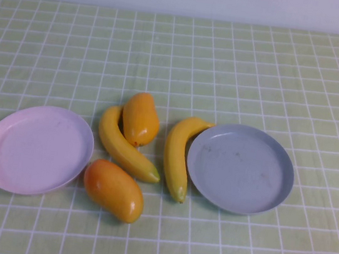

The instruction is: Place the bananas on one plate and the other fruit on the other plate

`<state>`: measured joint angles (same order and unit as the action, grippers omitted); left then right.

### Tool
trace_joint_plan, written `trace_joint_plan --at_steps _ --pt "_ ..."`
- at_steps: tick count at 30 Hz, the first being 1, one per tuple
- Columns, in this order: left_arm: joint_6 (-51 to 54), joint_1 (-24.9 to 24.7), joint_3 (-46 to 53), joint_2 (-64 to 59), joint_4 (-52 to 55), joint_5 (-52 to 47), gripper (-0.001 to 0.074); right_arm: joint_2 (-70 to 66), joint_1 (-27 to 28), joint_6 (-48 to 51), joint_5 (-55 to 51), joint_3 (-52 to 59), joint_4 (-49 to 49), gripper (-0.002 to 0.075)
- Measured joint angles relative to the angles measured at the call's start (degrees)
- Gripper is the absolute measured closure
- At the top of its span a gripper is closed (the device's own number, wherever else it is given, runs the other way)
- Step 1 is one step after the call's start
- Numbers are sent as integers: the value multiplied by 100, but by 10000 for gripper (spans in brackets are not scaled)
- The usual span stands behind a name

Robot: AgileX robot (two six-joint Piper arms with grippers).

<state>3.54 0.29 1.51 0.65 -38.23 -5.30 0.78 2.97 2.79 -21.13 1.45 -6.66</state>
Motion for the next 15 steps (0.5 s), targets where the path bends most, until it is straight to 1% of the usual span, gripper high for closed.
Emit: trace_joint_plan --at_steps 3,5,8,11,15 --pt "-233 0 -17 0 -266 -144 737 0 0 0 0 0 0 741" --pt "-261 0 -187 -144 -294 -437 737 0 0 0 0 0 0 741" --pt "-129 0 -772 -842 -308 -1006 737 0 0 0 0 0 0 741" --pt "448 0 -1618 -1748 -308 -1828 736 0 0 0 0 0 0 741" --pt "1790 0 -2786 -3105 -297 -3177 737 0 0 0 0 0 0 741"
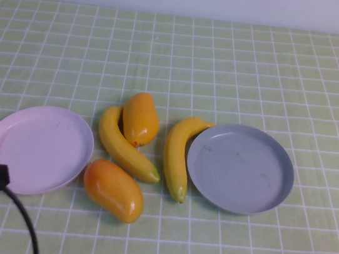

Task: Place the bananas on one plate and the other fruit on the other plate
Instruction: Put one type of fruit in the left plate

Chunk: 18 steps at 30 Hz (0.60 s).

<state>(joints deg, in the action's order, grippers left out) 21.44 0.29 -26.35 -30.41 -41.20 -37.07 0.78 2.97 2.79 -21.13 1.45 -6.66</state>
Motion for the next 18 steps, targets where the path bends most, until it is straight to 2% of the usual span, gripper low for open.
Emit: trace_joint_plan --at_steps 5,11,14,18 --pt "1655 0 -1238 -1605 32 -1353 737 0 0 0 0 0 0 741" --pt "3167 -139 -2147 -2899 141 -2006 736 0 0 0 0 0 0 741" --pt "3625 -632 -2520 -3483 491 -2103 737 0 0 0 0 0 0 741" --pt "3947 -1673 -2937 -4178 1616 -2251 737 0 0 0 0 0 0 741"
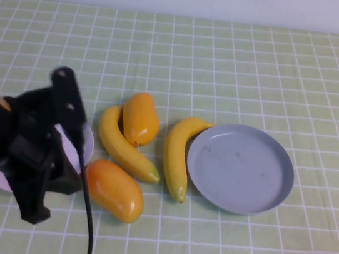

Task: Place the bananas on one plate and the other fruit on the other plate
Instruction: Put one type of fruit in the left plate

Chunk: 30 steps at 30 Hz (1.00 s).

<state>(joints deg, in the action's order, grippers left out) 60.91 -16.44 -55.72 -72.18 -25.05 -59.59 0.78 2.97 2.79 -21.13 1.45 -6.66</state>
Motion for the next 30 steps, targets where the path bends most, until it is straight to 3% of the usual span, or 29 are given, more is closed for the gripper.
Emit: trace_joint_plan --at_steps 6,9,15,17,20,30 --pt "271 -1184 -520 -966 981 -190 730 0 0 0 0 0 0 741" --pt "433 -1398 -697 -1314 1091 -190 654 0 0 0 0 0 0 741" --pt "570 -1450 -758 -1703 1405 65 202 0 0 0 0 0 0 741" --pt "774 -1450 -758 -1715 1609 331 109 0 0 0 0 0 0 741" --pt "1238 -1450 -758 -1717 1832 739 68 0 0 0 0 0 0 741" --pt "2162 -1461 -770 -1999 1892 1606 66 0 0 0 0 0 0 741"
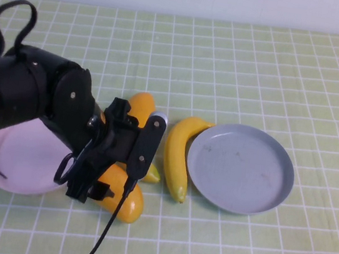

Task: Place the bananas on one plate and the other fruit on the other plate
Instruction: Put one type of fruit in the left plate

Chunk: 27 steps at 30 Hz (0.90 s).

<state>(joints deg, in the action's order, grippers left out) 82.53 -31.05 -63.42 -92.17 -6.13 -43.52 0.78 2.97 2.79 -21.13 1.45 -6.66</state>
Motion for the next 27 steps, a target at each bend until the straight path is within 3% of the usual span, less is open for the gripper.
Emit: trace_joint_plan --at_steps 21,27 --pt "105 0 -14 -787 152 267 73 0 0 0 0 0 0 741" --pt "105 0 -38 -846 152 194 194 0 0 0 0 0 0 741"
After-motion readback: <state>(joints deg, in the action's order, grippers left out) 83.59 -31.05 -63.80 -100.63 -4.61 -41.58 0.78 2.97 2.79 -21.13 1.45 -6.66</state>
